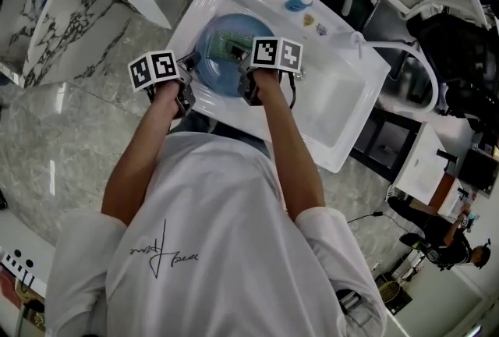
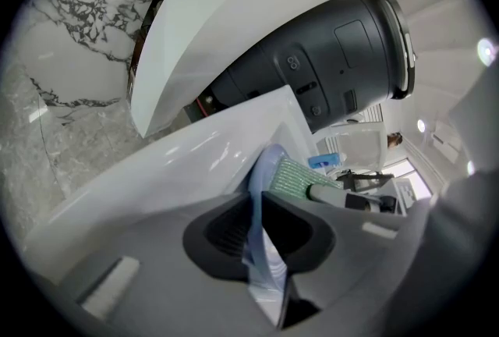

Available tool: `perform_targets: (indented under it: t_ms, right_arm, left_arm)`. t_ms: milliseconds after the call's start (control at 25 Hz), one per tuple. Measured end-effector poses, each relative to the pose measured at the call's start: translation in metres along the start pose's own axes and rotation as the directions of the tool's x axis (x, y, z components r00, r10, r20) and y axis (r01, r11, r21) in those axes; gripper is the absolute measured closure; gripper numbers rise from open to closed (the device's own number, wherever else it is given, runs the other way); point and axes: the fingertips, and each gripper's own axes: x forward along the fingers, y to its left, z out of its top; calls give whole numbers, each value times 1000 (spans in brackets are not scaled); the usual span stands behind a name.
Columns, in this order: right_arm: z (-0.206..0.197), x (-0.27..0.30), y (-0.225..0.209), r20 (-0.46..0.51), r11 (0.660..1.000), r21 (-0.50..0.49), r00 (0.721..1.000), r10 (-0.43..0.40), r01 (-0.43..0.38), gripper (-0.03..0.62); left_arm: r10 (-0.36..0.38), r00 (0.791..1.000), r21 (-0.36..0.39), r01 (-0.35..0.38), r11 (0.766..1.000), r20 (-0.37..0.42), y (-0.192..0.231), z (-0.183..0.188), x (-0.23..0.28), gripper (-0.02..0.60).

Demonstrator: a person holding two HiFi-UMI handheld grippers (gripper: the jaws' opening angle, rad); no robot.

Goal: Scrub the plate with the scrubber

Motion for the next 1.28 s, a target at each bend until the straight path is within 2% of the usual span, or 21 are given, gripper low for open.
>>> perform_targets:
  t_ms: [360, 640, 1040, 1280]
  right_arm:
    - [3, 16, -5, -75, 1000, -3, 997, 14, -14, 533]
    - [0, 27, -13, -116, 999, 31, 993, 17, -13, 533]
    - [0, 21, -24, -124, 1000, 24, 992, -6, 9, 533]
    - [1, 14, -25, -118, 999, -17, 992, -32, 31, 533]
  left_arm:
    - [22, 1000, 14, -22, 1000, 5, 1, -2, 0, 486]
    - [36, 999, 25, -36, 999, 18, 2, 0, -2, 488]
    - [63, 998, 46, -64, 997, 28, 3, 0, -2, 494]
    - [123, 991, 87, -126, 988, 42, 5, -1, -3, 499]
